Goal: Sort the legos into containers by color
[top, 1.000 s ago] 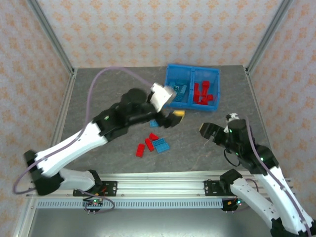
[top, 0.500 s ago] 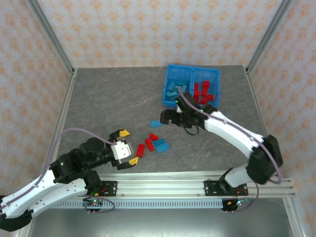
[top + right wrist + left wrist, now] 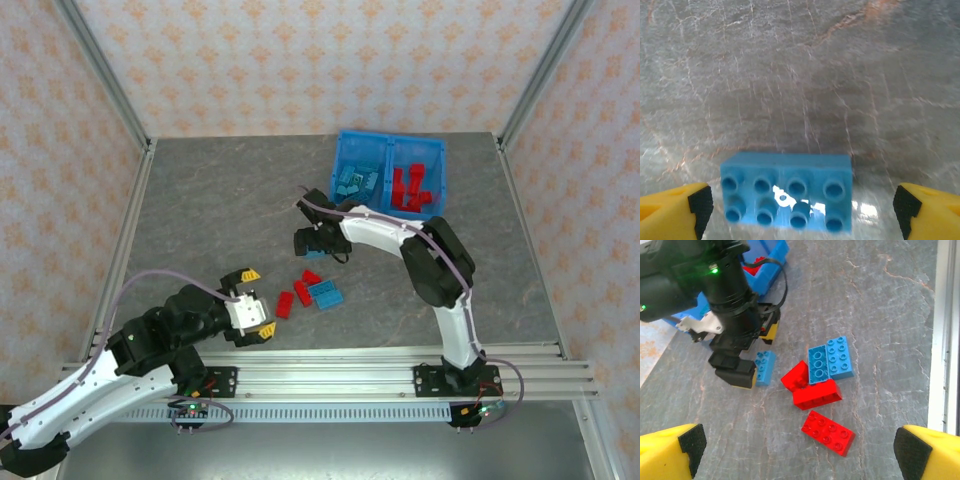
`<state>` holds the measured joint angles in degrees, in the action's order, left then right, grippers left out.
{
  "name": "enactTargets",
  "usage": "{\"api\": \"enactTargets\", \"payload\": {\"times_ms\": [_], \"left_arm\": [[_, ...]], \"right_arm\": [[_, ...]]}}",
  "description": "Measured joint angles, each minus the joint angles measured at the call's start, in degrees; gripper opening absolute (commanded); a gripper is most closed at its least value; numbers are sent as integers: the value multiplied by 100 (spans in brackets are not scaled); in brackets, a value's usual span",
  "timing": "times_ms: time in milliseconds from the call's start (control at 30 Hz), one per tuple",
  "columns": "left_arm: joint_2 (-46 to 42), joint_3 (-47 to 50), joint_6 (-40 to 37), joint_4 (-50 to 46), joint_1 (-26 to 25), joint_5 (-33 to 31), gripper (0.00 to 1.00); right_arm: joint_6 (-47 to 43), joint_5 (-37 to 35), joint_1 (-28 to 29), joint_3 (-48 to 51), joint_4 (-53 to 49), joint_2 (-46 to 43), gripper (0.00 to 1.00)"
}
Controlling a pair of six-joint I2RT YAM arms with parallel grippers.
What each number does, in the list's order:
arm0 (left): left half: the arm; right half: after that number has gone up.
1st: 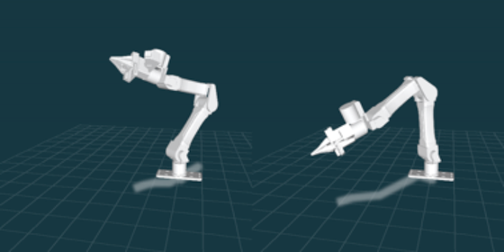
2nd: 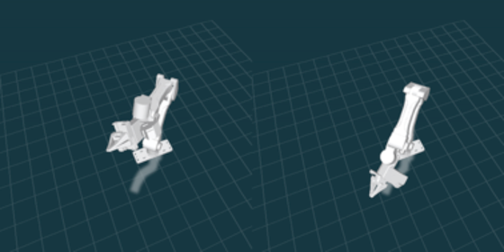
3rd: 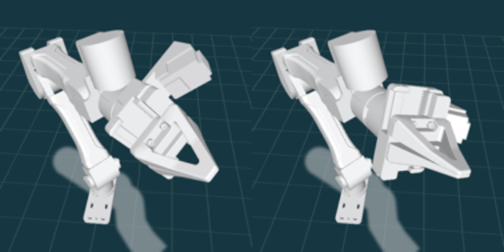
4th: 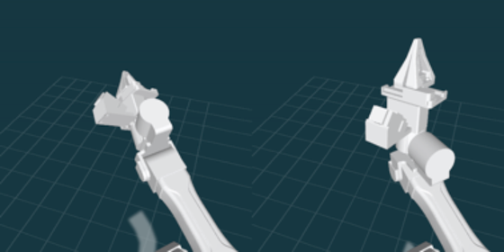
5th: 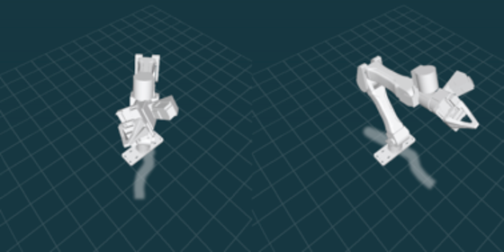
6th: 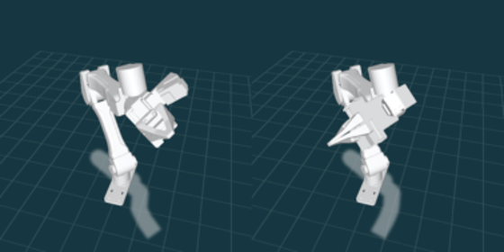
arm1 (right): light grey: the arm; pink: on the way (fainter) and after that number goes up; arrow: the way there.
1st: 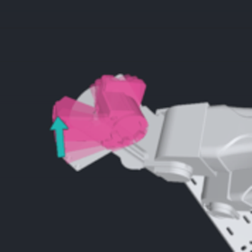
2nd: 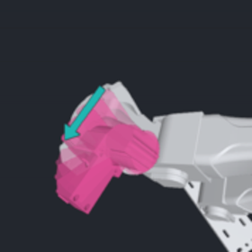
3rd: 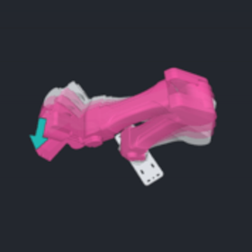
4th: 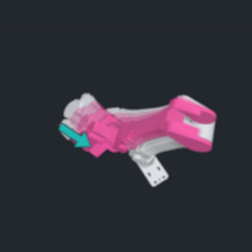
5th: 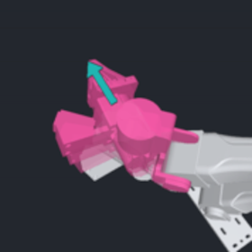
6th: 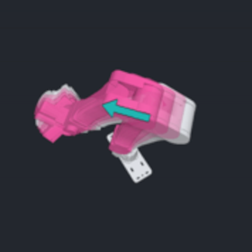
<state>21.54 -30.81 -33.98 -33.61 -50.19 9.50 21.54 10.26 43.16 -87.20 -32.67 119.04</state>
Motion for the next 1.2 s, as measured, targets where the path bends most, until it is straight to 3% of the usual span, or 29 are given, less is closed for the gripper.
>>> {"api": "enactTargets", "payload": {"times_ms": [100, 333, 467, 600, 800, 967, 1067, 1200], "left_arm": [[0, 17, -90, 0, 0, 87, 100], [-31, 87, -323, 2, 0, 262, 100], [-44, 136, -435, 0, 11, 361, 100], [-83, 160, -678, -2, 11, 452, 100], [-269, 302, -1073, -24, 11, 623, 100], [-317, 323, -1091, -24, 48, 664, 100], [-302, 334, -907, 26, 90, 664, 100], [-120, 365, -750, 140, 175, 664, 100]], "right_arm": [[0, -33, 20, -118, -44, 151, 89], [-92, -531, 173, -313, -238, 297, 55], [-44, -669, 267, -343, -210, 293, 47], [-2, -702, 284, -13, -68, 37, 45], [52, -1202, 181, 442, -50, -1106, 44], [22, -1714, -533, 341, 229, -1971, 44], [-66, -1786, -1202, -170, 269, -1746, 44], [-260, -1790, -1799, -1513, 149, -573, 44]]}}
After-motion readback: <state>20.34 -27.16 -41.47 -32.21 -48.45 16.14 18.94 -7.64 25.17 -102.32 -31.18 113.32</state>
